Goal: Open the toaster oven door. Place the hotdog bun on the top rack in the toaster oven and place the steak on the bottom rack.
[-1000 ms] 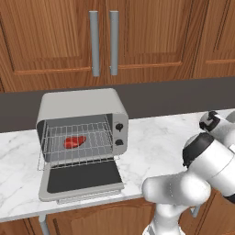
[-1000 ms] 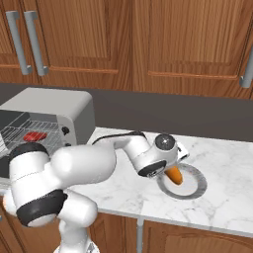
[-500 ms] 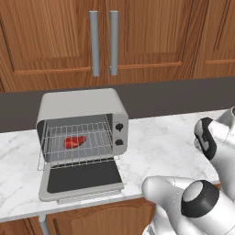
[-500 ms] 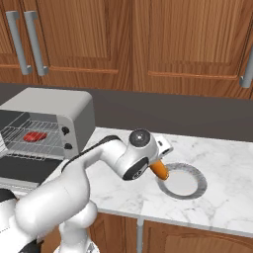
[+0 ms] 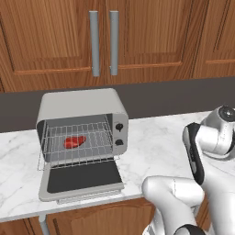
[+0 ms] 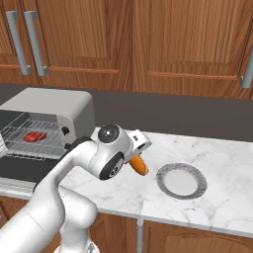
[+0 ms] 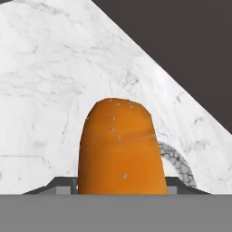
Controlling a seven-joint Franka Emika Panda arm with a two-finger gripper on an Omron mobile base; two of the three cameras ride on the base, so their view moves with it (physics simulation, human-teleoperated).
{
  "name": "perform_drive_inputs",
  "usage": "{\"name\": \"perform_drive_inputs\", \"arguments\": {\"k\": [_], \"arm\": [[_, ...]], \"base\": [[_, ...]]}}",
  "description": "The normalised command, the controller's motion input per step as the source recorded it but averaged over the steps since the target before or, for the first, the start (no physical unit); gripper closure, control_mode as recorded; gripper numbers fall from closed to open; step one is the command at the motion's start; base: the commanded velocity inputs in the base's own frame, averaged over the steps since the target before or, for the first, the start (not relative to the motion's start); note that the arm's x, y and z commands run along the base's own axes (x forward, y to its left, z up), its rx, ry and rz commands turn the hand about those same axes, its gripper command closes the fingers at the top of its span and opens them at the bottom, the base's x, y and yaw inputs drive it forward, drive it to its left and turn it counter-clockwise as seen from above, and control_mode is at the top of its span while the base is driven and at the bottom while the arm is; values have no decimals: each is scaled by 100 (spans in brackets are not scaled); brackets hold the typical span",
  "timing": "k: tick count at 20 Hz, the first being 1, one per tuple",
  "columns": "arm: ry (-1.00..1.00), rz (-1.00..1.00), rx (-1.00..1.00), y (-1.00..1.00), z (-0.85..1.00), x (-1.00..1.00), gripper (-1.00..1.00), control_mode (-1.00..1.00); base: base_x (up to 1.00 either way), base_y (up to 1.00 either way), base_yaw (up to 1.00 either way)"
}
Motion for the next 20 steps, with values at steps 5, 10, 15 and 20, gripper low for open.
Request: {"name": "perform_drive_inputs", "arguments": {"k": [5, 10, 15, 20], "arm": [[0, 6, 0, 63, 26, -17, 100, -100], [0, 12, 0, 70, 19, -4, 100, -100], [0, 4, 0, 66, 24, -3, 100, -100], [0, 0, 0, 68, 25, -10, 100, -100]], "base": [[0, 0, 0], [0, 0, 0], [0, 0, 0], [0, 0, 0]]}}
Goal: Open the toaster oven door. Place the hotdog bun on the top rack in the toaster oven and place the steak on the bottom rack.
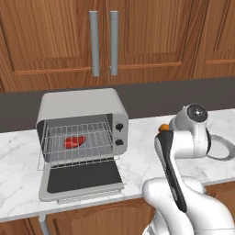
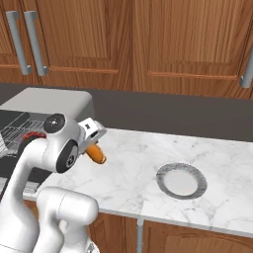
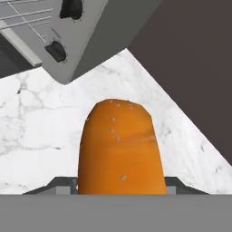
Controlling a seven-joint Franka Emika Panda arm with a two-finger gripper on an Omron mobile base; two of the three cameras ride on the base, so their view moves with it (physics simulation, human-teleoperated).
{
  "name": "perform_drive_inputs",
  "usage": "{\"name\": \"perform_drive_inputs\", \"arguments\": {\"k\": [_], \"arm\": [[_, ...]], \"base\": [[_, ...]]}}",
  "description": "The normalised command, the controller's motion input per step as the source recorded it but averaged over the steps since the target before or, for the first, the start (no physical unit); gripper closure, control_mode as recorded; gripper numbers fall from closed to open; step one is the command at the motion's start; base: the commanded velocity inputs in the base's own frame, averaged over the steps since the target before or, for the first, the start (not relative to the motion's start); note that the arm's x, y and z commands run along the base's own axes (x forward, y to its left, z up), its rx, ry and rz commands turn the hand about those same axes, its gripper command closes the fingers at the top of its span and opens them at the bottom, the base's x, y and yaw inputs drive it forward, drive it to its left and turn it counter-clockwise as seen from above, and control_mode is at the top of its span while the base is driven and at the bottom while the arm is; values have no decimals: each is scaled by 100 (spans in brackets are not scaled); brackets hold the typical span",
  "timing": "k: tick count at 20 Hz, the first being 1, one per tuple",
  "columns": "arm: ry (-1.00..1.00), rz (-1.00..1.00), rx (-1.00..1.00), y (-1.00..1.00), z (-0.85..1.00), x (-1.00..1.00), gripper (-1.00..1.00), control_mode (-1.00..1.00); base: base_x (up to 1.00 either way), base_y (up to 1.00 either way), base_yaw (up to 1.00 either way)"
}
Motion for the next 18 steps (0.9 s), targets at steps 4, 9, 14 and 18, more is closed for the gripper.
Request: {"name": "perform_drive_inputs", "arguments": {"k": [4, 9, 14, 18], "arm": [[0, 2, 0, 64, 29, -16, 100, -100], [0, 1, 0, 65, 16, -24, 100, -100], [0, 4, 0, 65, 21, -19, 100, -100], [0, 13, 0, 64, 28, -18, 100, -100]], "base": [[0, 0, 0], [0, 0, 0], [0, 0, 0], [0, 0, 0]]}}
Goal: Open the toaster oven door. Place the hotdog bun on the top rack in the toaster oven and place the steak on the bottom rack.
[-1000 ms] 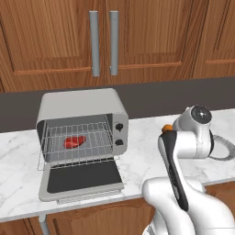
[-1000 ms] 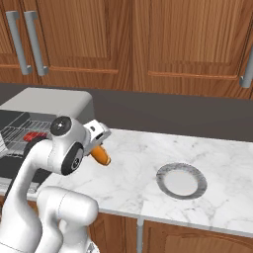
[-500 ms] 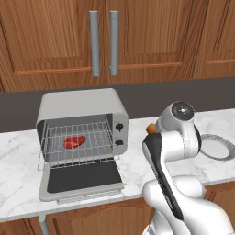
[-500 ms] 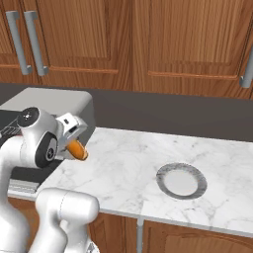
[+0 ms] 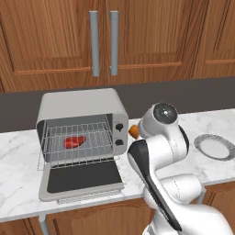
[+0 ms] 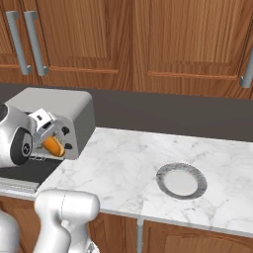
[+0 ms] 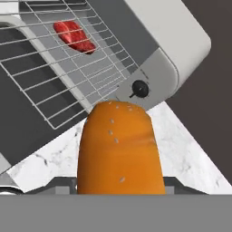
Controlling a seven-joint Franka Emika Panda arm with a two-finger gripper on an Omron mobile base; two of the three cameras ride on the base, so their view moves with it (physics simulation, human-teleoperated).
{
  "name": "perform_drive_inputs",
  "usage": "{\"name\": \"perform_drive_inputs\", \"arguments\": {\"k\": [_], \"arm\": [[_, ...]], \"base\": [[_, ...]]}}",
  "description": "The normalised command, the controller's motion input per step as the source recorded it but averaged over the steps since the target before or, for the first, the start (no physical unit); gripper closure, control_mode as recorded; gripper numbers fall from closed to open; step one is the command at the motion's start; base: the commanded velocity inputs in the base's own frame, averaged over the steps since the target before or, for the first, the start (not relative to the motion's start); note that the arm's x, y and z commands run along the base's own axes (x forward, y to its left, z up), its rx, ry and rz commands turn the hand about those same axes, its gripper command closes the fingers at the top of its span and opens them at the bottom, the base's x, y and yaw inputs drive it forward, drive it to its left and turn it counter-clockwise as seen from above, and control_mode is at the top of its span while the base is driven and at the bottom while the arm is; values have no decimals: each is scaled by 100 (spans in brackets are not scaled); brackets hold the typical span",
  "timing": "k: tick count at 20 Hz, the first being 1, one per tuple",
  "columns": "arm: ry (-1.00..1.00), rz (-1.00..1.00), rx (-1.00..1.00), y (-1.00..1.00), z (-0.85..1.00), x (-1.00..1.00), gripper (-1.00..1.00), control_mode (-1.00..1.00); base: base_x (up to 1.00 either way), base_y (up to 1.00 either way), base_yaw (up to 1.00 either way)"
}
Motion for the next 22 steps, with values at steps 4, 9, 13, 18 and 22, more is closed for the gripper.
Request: {"name": "perform_drive_inputs", "arguments": {"k": [4, 9, 13, 18, 22], "arm": [[2, 11, 0, 63, 28, -10, 100, -100], [1, 16, 5, 56, 4, 0, 100, -100], [2, 17, 5, 46, 0, 1, 100, -100], [-1, 16, 0, 45, -3, 0, 100, -100], [0, 12, 0, 43, -5, 0, 100, -100]], "base": [[0, 0, 0], [0, 0, 0], [0, 0, 0], [0, 0, 0], [0, 0, 0]]}}
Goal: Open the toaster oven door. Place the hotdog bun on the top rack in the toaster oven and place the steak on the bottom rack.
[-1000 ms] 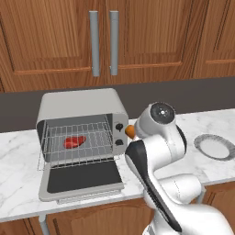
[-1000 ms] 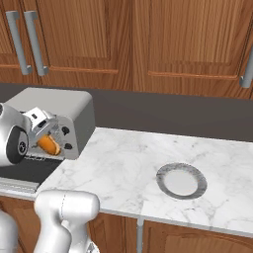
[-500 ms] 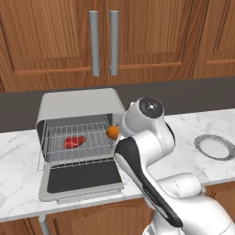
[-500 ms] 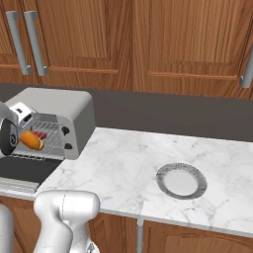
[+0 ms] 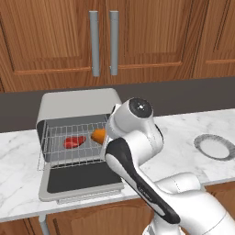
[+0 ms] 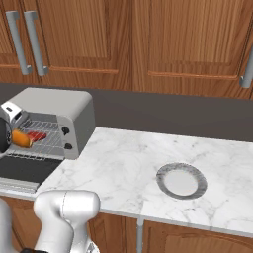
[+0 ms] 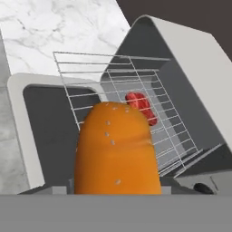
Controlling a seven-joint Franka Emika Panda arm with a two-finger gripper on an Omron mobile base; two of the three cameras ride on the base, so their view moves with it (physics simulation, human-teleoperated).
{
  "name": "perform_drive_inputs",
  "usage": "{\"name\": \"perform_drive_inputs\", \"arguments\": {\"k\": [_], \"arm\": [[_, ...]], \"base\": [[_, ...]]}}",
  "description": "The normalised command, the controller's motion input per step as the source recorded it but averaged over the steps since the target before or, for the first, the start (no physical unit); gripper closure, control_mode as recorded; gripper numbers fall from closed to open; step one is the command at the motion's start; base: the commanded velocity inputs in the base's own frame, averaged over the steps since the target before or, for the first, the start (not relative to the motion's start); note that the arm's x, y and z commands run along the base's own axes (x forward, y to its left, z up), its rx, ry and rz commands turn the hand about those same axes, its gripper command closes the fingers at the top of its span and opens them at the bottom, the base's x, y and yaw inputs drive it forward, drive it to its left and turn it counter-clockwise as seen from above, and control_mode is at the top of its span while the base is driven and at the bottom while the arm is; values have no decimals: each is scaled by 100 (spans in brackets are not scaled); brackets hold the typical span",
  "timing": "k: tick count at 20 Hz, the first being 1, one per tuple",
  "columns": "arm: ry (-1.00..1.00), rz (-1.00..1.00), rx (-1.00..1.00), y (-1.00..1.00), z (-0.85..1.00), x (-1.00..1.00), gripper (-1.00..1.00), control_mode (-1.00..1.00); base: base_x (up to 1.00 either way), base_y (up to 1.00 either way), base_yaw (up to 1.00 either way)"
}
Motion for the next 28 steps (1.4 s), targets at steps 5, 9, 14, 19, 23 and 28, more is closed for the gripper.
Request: {"name": "perform_drive_inputs", "arguments": {"k": [5, 9, 14, 19, 23, 28], "arm": [[-3, 7, 0, 33, -16, 0, 100, -100], [0, 7, 0, 26, -23, 0, 100, -100], [0, 6, 0, 10, -17, 5, 100, -100], [0, 5, 0, 9, -15, 0, 100, -100], [1, 5, 0, 8, -8, 0, 100, -100], [6, 5, 0, 6, -6, 0, 100, -100]], "base": [[0, 0, 0], [0, 0, 0], [0, 0, 0], [0, 0, 0], [0, 0, 0], [0, 0, 0]]}}
